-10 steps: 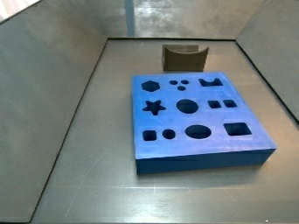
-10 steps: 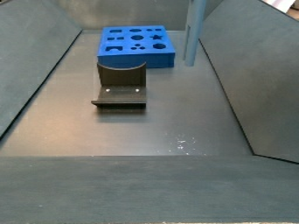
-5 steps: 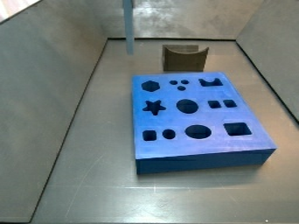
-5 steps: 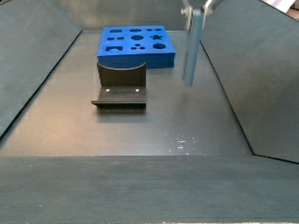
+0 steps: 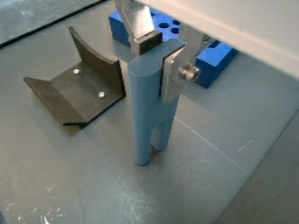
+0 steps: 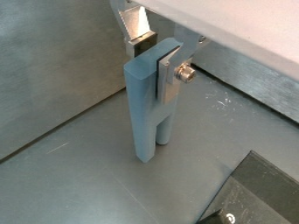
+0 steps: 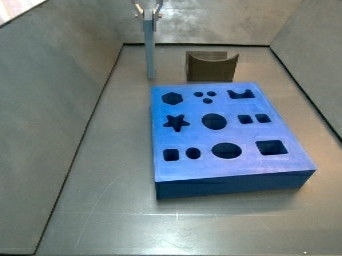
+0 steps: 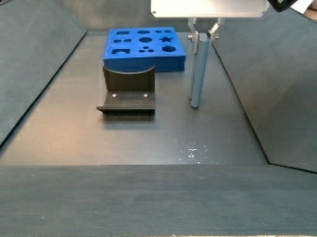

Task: Pick up the square-circle object. Move up. Rotate the square-circle object. Place the square-circle object on the fixture. Regrasp the square-circle object. Move to above the board. Insert the square-circle object.
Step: Rotate the square-circle object.

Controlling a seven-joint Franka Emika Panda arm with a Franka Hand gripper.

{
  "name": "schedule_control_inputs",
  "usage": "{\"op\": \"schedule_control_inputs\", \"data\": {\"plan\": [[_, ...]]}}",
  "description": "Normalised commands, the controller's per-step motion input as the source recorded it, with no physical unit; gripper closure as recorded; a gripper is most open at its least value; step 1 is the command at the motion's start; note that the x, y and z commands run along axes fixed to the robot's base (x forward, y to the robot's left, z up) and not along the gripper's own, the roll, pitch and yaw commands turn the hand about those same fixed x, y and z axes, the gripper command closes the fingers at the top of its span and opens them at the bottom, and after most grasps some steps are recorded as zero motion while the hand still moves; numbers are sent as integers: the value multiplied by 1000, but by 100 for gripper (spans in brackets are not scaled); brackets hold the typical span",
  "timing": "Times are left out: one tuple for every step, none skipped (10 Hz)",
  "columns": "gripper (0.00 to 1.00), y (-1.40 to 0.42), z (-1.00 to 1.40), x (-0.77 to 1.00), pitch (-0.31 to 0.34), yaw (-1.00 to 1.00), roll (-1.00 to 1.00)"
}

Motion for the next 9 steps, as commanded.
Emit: {"op": "schedule_control_inputs", "data": {"plan": [[100,12,-314,-1,-18,-36,-200],[100,12,-318,-6,-15,-35,-200],[100,13,-317,-4,-16,-35,-200],[100,12,-316,-1,-17,-35,-200],[100,12,-316,0,-17,-36,-200],[100,12,-316,0,-17,-36,-200],[100,12,-316,0,-17,-36,-200],[100,12,-316,0,-17,-36,-200],[100,11,-316,0,-17,-36,-200]]}}
